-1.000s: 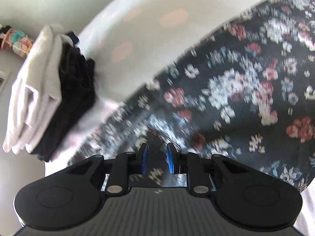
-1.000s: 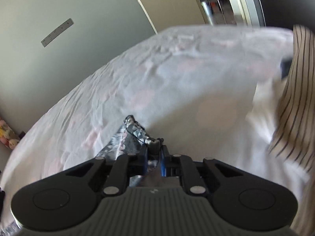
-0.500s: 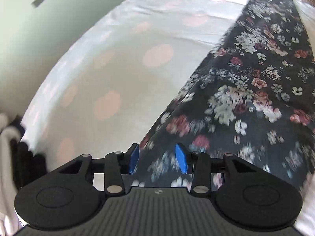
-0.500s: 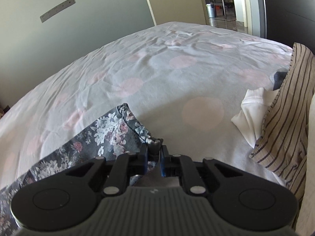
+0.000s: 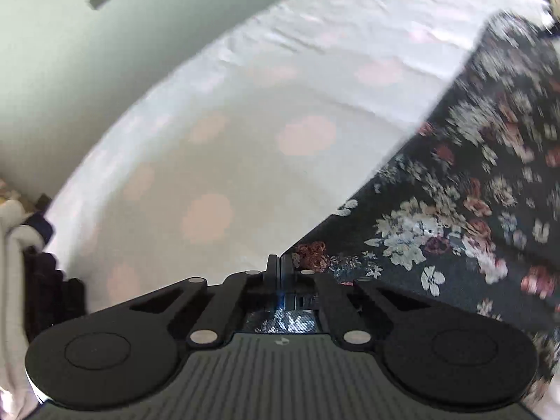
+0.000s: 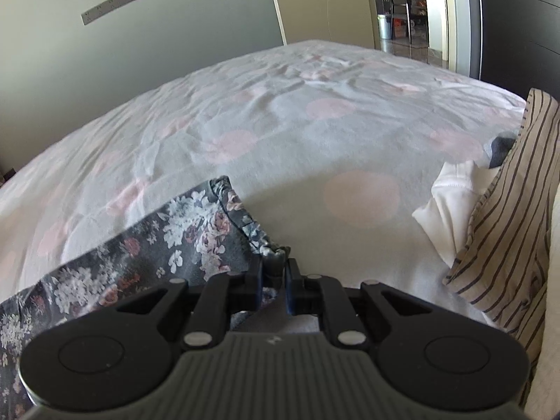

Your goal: Fold clothes

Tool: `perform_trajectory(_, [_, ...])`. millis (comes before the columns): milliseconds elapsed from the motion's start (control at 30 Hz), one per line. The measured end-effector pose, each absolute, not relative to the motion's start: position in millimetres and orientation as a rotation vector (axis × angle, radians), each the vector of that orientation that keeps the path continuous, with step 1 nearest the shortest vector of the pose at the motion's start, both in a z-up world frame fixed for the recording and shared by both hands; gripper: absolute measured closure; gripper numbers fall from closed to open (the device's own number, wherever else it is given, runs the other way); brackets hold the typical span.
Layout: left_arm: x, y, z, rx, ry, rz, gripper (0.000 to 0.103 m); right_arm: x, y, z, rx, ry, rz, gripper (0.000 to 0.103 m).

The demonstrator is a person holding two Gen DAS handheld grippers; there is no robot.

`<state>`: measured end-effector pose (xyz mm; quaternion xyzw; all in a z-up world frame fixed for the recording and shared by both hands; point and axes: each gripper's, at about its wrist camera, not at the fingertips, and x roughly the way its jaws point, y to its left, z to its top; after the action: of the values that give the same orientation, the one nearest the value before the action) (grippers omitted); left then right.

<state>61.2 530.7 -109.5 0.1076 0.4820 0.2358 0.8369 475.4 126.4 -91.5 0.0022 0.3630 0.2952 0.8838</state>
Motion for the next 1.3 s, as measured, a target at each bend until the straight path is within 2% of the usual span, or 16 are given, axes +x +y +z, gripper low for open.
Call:
perform_trajectory(333, [81.6,536.6,-157.9,0.258,1.084,0.561,0.101,476.3,127.2,-97.2,0.002,0.77,0.608,0.089])
perform_trajectory(400, [69.6,530.5,-143.3,0.231,1.066,0.577,0.095,476.2,127.2,-98.0,0.0,0.773,0.605,0.089])
perform_trajectory(433, [63.4,527.3,-135.8,0.217,1.058,0.584,0.087,476.2,127.2,-98.5,-0.001,0.774,0.603,0.089])
perform_trajectory(500, [51.0,521.1,-120.8,0.189,1.04,0.6,0.082,475.9,125.4,-100.1,0.025,0.781,0.592,0.089])
perform_trajectory(633, [18.3,496.7,-93.3,0.126,1.021,0.621,0.082,474.3,120.2,-103.1,0.089,0.802,0.561,0.087])
perform_trajectory(700, [-2.4,478.3,-80.8,0.091,1.021,0.626,0.082,472.0,115.1,-102.0,0.129,0.811,0.539,0.077])
perform_trajectory(800, [-34.4,450.4,-66.0,0.045,1.015,0.635,0.082,455.9,106.5,-88.8,0.133,0.77,0.544,0.076])
perform_trajectory(867, [-54.4,432.0,-64.8,0.033,1.008,0.644,0.079,438.9,102.6,-75.0,0.115,0.732,0.576,0.076])
perform_trajectory(933, [-71.5,411.2,-68.2,0.031,0.999,0.648,0.067,415.2,101.2,-59.5,0.108,0.704,0.638,0.076])
perform_trajectory(1033, [-90.2,386.1,-81.2,0.064,0.98,0.654,0.061,373.6,105.4,-39.2,0.1,0.689,0.752,0.076])
perform_trajectory(1300, [-111.8,375.9,-109.3,0.14,0.865,0.691,0.059,215.1,176.9,-33.7,-0.055,0.8,1.161,0.076])
